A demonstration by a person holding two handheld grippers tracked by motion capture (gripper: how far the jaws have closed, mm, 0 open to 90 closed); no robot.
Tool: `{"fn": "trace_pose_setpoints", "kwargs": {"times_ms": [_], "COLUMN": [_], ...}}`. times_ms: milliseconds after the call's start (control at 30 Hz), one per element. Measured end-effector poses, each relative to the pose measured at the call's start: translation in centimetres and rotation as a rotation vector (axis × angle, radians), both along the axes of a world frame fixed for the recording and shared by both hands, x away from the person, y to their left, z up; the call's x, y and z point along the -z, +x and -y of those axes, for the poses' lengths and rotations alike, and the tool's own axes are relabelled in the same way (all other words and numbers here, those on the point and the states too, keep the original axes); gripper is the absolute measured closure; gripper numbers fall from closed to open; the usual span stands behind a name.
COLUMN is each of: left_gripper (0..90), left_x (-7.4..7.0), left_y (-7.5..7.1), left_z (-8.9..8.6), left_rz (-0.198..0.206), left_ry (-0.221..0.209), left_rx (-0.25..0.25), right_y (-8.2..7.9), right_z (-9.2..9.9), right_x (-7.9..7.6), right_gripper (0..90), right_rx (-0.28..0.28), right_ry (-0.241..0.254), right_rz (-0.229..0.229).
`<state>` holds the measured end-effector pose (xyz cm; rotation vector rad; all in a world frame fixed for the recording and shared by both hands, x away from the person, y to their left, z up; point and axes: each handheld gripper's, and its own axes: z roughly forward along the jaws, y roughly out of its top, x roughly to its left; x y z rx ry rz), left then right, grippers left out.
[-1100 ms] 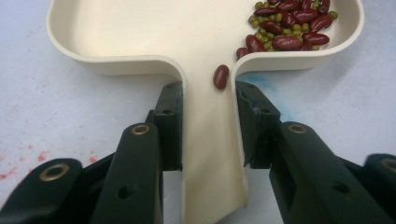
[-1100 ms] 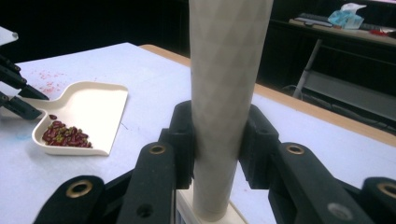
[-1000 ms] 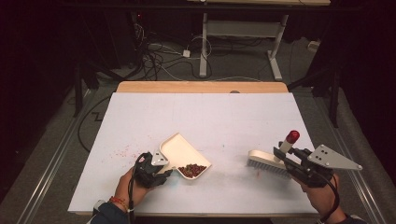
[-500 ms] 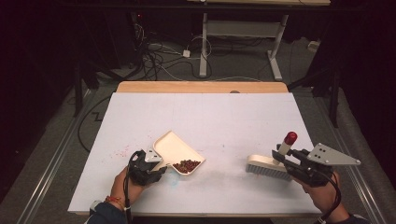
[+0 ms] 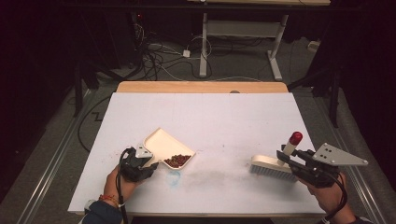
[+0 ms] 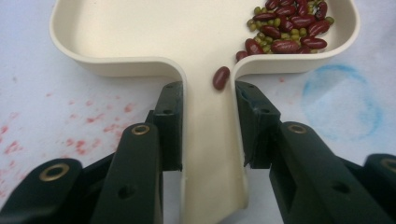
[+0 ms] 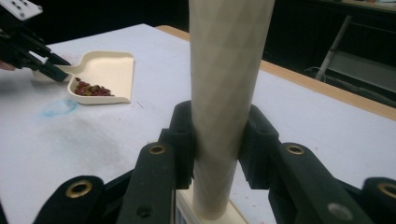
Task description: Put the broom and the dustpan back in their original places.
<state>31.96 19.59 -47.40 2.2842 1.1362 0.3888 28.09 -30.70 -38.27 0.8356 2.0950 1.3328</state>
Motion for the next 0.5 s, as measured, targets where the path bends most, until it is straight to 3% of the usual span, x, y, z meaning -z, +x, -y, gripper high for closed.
{"fn": "trace_pose_setpoints", "kwargs": {"times_ms": [133, 233, 400, 500], "left_gripper": [63.6, 63.6, 63.5, 63.3], "left_x": [0.0, 0.0, 0.5, 1.1], "left_y": [0.4, 0.9, 2.0, 2.8], "left_z": [-0.6, -1.2, -1.5, -1.4], "left_rz": [-0.003, -0.004, -0.001, -0.011], "left_ry": [-0.006, -0.006, -0.009, -0.029], "left_rx": [-0.03, -0.058, -0.143, -0.178], "right_y": [0.0, 0.7, 2.4, 4.0], "right_z": [0.2, 0.0, -0.3, -0.4], "right_x": [-0.5, -0.5, -0.4, -0.4], "right_gripper": [70.0, 70.0, 69.7, 69.2], "right_rx": [-0.012, -0.03, -0.05, -0.028], "right_ry": [0.005, -0.025, -0.033, -0.027], "right_rz": [-0.019, -0.074, -0.123, -0.153]}}
